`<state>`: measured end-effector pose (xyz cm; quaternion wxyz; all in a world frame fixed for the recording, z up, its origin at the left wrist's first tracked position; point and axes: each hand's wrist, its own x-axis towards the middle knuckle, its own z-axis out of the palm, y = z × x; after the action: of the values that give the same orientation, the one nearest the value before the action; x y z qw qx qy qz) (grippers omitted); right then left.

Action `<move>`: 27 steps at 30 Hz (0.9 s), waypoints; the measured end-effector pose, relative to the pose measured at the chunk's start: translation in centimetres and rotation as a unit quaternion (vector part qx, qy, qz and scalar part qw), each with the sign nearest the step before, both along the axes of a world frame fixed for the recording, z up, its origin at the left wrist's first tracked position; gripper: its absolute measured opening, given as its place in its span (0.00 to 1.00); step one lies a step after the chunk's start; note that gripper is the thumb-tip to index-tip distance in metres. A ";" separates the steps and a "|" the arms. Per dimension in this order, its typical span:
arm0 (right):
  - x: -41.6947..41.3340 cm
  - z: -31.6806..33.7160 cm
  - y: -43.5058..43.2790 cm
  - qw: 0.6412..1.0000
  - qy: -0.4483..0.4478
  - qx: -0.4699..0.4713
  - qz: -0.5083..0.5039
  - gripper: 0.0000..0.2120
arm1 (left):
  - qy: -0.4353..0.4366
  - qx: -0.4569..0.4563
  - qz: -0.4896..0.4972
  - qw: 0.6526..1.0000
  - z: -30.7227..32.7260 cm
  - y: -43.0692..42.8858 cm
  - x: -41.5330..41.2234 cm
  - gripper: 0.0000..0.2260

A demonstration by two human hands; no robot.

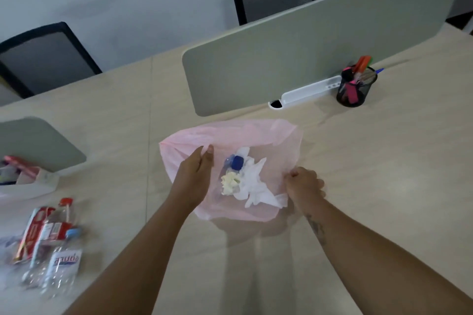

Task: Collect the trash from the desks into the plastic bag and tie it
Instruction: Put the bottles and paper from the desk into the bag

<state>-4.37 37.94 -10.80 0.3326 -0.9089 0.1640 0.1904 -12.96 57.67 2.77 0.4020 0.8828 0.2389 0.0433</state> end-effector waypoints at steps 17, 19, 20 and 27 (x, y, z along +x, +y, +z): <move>9.7 16.5 1.5 0.948 -0.234 0.185 0.107 0.06 | -0.079 0.042 0.260 0.961 9.4 9.3 2.8 0.20; 10.6 16.6 0.2 0.961 -0.200 0.116 0.149 0.09 | -0.059 0.031 0.268 0.961 9.5 9.7 3.1 0.21; 11.3 17.8 0.2 0.958 -0.226 0.107 0.144 0.10 | -0.077 0.038 0.276 0.957 10.6 10.3 3.8 0.21; 8.5 21.3 0.5 0.913 -0.360 0.180 0.060 0.08 | -0.191 0.069 0.235 0.951 14.3 9.8 5.0 0.19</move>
<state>4.18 38.40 10.50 0.5152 -0.8487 -0.0587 -0.1040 -7.96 67.44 17.09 0.3567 0.8026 0.3550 0.3203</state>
